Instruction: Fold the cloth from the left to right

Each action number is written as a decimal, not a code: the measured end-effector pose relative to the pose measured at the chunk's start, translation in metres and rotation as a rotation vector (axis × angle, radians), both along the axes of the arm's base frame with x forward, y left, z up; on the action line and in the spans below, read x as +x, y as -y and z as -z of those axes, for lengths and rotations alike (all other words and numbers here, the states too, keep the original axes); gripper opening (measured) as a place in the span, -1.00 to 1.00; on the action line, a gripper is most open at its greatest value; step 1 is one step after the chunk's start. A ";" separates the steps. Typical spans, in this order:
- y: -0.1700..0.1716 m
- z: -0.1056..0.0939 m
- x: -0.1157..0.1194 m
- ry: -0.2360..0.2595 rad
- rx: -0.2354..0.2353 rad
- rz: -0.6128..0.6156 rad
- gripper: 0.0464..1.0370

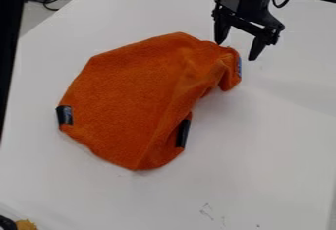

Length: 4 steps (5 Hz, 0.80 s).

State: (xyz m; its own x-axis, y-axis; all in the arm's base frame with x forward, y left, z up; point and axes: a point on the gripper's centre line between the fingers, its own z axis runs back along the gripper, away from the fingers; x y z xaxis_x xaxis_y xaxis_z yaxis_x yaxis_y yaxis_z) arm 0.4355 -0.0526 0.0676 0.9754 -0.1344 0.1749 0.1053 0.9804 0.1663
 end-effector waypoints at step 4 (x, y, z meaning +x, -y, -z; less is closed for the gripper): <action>-0.084 -0.033 -0.087 0.033 0.043 -0.238 0.93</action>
